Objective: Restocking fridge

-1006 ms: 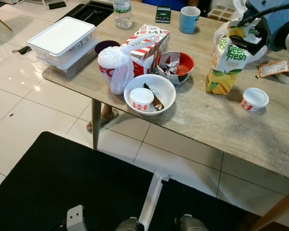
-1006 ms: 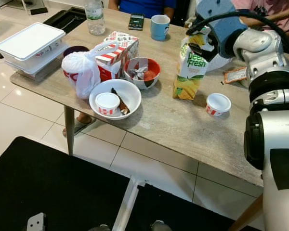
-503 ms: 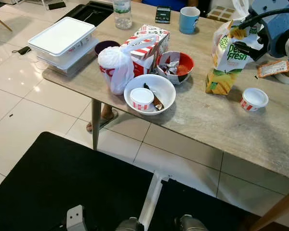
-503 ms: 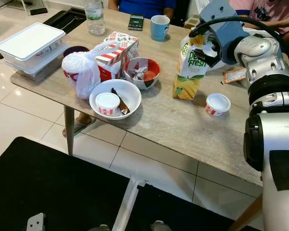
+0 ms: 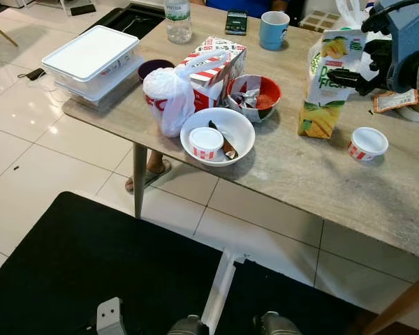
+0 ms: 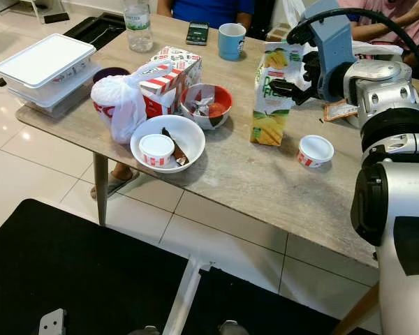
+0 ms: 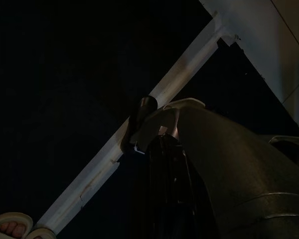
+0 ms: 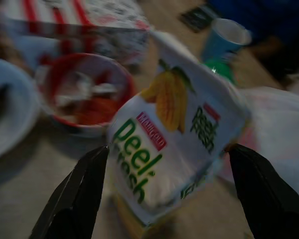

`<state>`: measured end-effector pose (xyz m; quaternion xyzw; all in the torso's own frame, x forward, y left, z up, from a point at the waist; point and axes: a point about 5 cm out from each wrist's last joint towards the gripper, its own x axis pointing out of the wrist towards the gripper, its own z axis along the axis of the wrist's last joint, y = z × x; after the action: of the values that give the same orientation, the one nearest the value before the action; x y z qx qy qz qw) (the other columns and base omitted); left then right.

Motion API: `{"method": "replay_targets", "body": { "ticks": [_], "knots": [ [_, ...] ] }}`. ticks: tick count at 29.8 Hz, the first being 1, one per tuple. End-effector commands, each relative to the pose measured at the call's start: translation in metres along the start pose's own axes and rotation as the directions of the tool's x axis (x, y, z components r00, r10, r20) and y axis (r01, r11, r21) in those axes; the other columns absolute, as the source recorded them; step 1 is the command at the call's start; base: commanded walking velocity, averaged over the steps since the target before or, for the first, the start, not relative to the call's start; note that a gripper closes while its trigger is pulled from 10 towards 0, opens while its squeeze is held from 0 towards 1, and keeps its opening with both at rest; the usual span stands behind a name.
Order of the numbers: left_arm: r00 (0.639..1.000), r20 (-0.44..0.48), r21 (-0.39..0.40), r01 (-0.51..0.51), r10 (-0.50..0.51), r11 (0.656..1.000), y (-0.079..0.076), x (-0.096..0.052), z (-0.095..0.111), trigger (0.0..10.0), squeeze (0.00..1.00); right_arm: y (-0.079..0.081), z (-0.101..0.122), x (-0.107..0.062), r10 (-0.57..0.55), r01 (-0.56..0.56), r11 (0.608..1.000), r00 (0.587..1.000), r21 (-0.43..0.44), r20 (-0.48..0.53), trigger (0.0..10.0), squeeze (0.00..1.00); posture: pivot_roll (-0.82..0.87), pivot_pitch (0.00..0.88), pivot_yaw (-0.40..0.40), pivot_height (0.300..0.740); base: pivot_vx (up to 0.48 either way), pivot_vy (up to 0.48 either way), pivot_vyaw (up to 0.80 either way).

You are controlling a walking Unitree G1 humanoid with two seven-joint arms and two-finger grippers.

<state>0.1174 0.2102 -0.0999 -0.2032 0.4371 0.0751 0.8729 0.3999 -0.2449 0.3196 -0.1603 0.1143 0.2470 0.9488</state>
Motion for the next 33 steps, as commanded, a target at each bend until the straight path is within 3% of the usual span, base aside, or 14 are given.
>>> {"method": "replay_targets", "body": {
  "ticks": [1,13,18,22,25,33],
  "knots": [
    [0.996,-0.085,-0.018,0.025,-0.026,1.0,-0.012,-0.002,-0.025,10.0,0.0,0.002,0.003,0.0,0.036,-0.036,0.999,0.999,0.026,0.019,10.0,0.0,0.0,0.158,-0.075,0.74,0.0,0.0,0.0],
    [0.996,-0.082,-0.014,0.022,-0.023,1.0,-0.012,-0.001,-0.023,10.0,0.0,0.001,0.0,-0.004,0.068,-0.068,0.997,0.998,0.022,0.008,10.0,0.0,0.0,0.155,-0.071,0.74,0.0,0.0,0.0],
    [0.996,-0.082,-0.012,0.022,-0.023,1.0,-0.012,-0.001,-0.022,10.0,0.0,-0.009,-0.006,-0.011,-0.011,0.009,0.999,0.999,-0.038,-0.052,10.0,0.0,0.0,0.152,-0.071,0.74,0.0,0.0,0.0],
    [0.996,-0.082,-0.011,0.025,-0.026,1.0,-0.013,0.0,-0.022,10.0,0.0,-0.017,-0.005,-0.018,-0.068,0.067,0.997,0.997,-0.04,-0.039,10.0,0.0,0.01,0.144,-0.075,0.74,0.0,0.0,0.0],
    [0.996,-0.083,-0.009,0.027,-0.027,1.0,-0.013,-0.001,-0.023,10.0,0.0,-0.021,-0.013,-0.019,-0.14,0.139,0.99,0.989,-0.012,-0.046,10.0,0.0,0.01,0.138,-0.077,0.74,0.0,0.0,0.0],
    [0.997,-0.08,-0.009,0.022,-0.023,1.0,-0.01,-0.002,-0.024,10.0,0.0,-0.022,-0.021,-0.016,-0.194,0.195,0.98,0.981,0.036,-0.021,10.0,0.0,0.02,0.153,-0.076,0.74,0.0,0.0,0.0]
  ]
}}
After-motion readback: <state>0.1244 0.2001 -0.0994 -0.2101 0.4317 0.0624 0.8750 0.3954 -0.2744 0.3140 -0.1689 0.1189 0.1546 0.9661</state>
